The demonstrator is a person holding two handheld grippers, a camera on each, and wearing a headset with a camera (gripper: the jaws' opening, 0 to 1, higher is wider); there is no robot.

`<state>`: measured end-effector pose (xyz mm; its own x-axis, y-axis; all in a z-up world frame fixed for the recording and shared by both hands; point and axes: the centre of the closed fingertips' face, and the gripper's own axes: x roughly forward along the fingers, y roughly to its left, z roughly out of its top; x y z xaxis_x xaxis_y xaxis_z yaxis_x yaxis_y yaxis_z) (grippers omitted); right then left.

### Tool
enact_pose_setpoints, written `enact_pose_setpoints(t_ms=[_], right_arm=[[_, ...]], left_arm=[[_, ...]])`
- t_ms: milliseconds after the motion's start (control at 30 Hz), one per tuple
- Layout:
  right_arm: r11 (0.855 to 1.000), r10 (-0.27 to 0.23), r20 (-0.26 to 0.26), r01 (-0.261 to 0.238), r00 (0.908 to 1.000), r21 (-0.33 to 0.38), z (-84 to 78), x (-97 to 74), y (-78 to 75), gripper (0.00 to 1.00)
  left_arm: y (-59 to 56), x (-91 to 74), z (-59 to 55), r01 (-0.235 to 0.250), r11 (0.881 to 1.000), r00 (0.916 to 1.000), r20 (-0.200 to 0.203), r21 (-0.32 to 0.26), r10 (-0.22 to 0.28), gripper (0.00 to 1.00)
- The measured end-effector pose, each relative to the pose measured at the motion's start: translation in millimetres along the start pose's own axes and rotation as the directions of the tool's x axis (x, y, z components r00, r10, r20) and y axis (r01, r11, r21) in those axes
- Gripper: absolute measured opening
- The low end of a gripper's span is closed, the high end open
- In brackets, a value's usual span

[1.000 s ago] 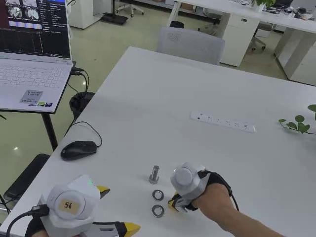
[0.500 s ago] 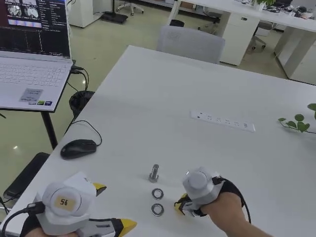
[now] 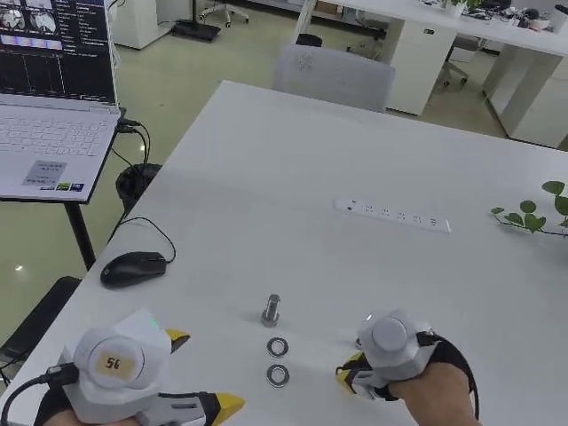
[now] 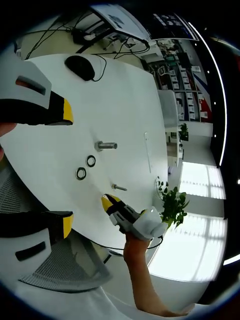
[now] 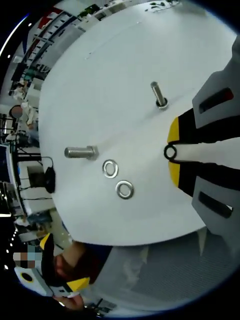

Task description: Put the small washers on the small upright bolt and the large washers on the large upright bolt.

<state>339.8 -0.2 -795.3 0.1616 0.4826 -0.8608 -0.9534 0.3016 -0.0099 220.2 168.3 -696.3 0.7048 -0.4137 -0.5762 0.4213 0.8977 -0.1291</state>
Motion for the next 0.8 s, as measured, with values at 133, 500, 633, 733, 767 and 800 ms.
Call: enact_pose_setpoints(t_ms=[133,500,633,733,767,800], right_arm=[[0.999,-0.031,0.006,0.031,0.9995,0.026,-6.0,-11.3,-13.3,0.13],[0.995,-0.092,0.023,0.091,0.9955,0.051,-5.2,-32.8,-42.6,0.13],[0.993,-0.110,0.034,0.109,0.9933,0.041,3.7,-38.6,-54.2,0.13],[0.993,-0.114,0.038,0.113,0.9927,0.029,9.9,-40.5,-59.3,0.13],[0.993,-0.114,0.038,0.114,0.9927,0.020,13.0,-41.3,-61.1,0.13],[0.993,-0.115,0.038,0.114,0.9927,0.013,15.2,-41.8,-62.1,0.13]], left_arm=[[-0.7,0.9,0.2,0.005,1.000,1.0000,-0.001,0.004,-0.005,0.69],[-4.2,2.9,3.5,0.014,1.000,0.9999,-0.002,0.014,-0.014,0.69],[-4.1,2.9,4.1,0.014,1.000,0.9999,-0.003,0.016,-0.014,0.69],[-4.0,3.0,5.0,0.014,1.000,0.9999,-0.002,0.016,-0.013,0.69],[-4.0,3.1,5.4,0.014,1.000,0.9999,-0.003,0.018,-0.013,0.69],[-3.9,3.2,5.6,0.013,1.000,0.9999,-0.002,0.018,-0.013,0.69]])
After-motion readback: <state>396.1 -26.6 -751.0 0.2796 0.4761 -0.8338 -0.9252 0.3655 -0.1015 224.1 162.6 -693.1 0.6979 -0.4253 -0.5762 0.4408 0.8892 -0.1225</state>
